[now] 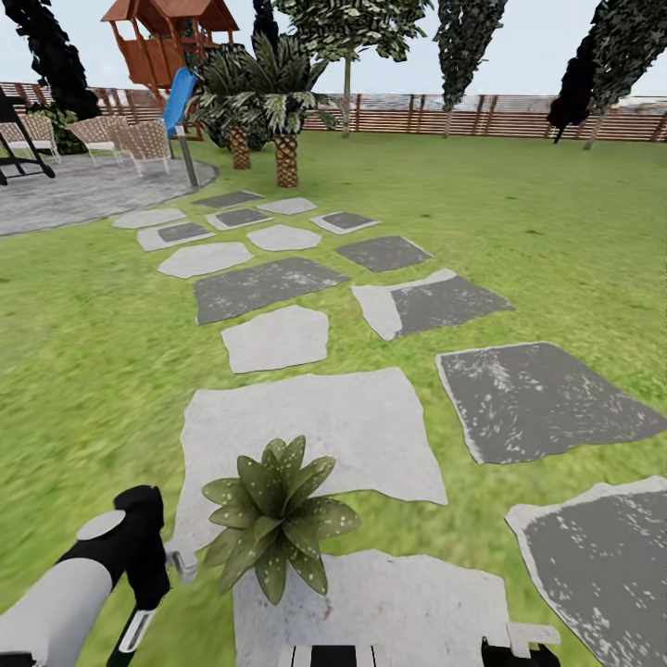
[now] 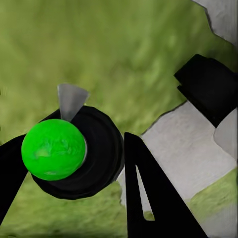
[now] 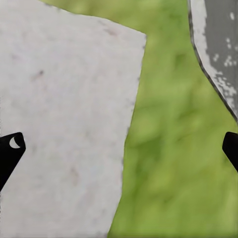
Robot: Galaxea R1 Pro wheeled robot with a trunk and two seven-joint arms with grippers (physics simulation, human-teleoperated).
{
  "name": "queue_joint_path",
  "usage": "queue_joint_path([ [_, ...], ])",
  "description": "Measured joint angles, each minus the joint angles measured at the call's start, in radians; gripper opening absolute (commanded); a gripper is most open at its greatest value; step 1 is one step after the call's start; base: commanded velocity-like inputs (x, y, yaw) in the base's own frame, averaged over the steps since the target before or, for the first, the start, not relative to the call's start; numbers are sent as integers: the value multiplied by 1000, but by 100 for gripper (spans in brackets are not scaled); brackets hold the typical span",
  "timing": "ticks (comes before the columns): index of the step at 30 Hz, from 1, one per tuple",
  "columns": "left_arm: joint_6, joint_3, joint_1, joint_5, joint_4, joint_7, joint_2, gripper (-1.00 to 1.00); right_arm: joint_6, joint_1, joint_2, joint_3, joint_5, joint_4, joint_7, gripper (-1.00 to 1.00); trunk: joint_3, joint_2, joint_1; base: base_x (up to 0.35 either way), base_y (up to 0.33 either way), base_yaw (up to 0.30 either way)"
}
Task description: Pick up the pesticide atomizer in the garden and spray insectifuge to fully cover both potted plants in the garden.
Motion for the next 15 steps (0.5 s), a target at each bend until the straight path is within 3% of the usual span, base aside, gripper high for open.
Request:
queue_joint_path([
  [4,-4,0,1,-20,-1,-8,27,-100,0,0,-1,1,3,2,3,100,0,0,0,0,0,-1],
  [6,-2,0,0,-22,-1,-4,29,-100,0,0,-3,1,4,3,3,100,0,0,0,0,52,0],
  [11,2,0,0,-24,-1,1,26,-100,1,0,-2,1,2,1,3,100,0,0,0,49,262,0],
  [15,4,0,2,-23,-21,2,24,-100,0,0,1,-1,-2,-1,0,100,0,0,0,8,27,0],
])
